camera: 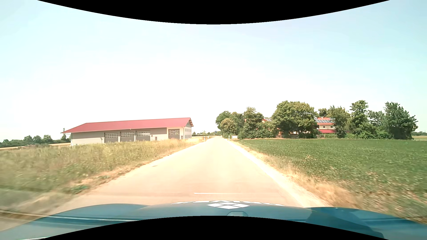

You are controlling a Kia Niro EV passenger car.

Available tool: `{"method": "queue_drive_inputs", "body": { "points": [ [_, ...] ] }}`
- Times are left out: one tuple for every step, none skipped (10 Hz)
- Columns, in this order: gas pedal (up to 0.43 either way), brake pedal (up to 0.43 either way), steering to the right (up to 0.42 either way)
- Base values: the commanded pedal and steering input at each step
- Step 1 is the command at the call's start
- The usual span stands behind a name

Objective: Follow the waypoints while adhering to traffic rules and regulations

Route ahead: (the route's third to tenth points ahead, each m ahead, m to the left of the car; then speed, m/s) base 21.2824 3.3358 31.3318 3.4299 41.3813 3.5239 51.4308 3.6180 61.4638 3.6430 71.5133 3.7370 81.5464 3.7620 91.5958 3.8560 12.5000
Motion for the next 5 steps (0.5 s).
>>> {"method": "queue_drive_inputs", "body": {
  "points": [
    [0.209,0.000,-0.004],
    [0.209,0.000,-0.003],
    [0.209,0.000,-0.003],
    [0.197,0.000,-0.003],
    [0.197,0.000,-0.003]
  ]
}}
